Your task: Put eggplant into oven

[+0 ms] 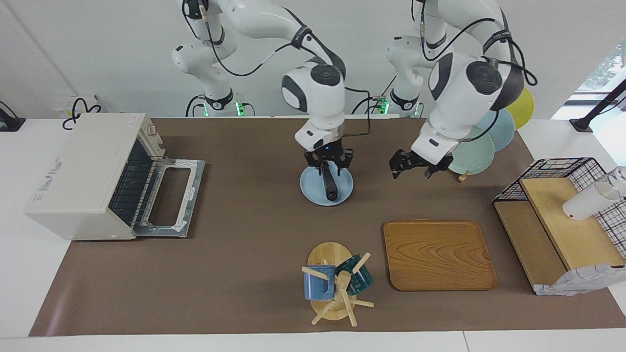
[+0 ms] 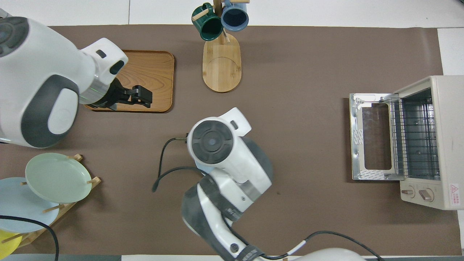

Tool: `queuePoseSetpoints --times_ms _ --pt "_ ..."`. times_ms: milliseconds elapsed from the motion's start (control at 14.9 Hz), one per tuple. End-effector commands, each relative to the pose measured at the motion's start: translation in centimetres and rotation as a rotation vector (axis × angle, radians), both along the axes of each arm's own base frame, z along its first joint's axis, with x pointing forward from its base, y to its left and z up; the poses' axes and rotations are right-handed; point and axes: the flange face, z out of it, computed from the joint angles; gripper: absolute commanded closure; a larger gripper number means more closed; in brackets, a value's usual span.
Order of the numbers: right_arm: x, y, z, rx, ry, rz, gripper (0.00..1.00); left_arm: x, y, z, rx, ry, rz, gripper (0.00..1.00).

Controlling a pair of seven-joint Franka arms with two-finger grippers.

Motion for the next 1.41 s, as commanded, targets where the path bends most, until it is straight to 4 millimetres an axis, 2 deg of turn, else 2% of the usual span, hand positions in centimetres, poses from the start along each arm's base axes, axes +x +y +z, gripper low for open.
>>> queuePoseSetpoints --times_ms 0,67,134,335,469,603,737,871,1005,1072,1273,1340 --pt "1.9 3.9 -1.6 0.034 -0.058 -0.022 0.42 -0.3 5.1 2.4 -0.002 -0.002 0.002 0.00" --pt "1.4 4.1 -2.2 0.035 -0.058 -0.015 0.41 -0.2 6.9 3.0 0.022 -0.015 0.009 0.00" --pt "-0.4 5.0 -3.6 0.021 -0.047 0.013 0.41 -0.4 7.9 3.6 0.042 -0.025 0.013 0.00" --pt "-3.1 4.2 -6.4 -0.013 -0.040 0.056 0.37 -0.9 9.3 4.9 0.104 -0.037 0.015 0.00" --pt "-4.1 3.7 -7.5 -0.017 -0.044 0.069 0.39 -1.0 10.2 6.4 0.115 -0.039 0.026 0.00" --pt "-5.1 3.5 -8.4 -0.022 -0.042 0.081 0.47 -1.3 10.6 7.5 0.118 -0.021 0.031 0.00" --pt "-5.5 3.1 -8.9 -0.030 -0.038 0.086 0.63 -2.3 10.8 8.7 0.121 -0.004 0.032 0.00" --pt "-6.0 2.7 -9.5 -0.026 -0.040 0.091 0.72 -3.1 10.8 9.7 0.121 -0.003 0.032 0.00" --pt "-6.0 2.4 -9.7 -0.024 -0.042 0.092 0.95 -3.8 10.9 10.2 0.122 0.004 0.030 0.00" --pt "-6.0 2.4 -9.8 -0.028 -0.040 0.095 1.00 -4.0 11.1 10.3 0.123 0.010 0.033 0.00" --pt "-5.6 2.1 -9.1 -0.127 -0.040 0.168 1.00 -4.7 11.3 10.0 0.124 0.020 0.023 0.00" --pt "-4.7 1.7 -7.7 -0.213 -0.046 0.218 1.00 -4.7 11.3 9.7 0.124 0.018 0.017 0.00"
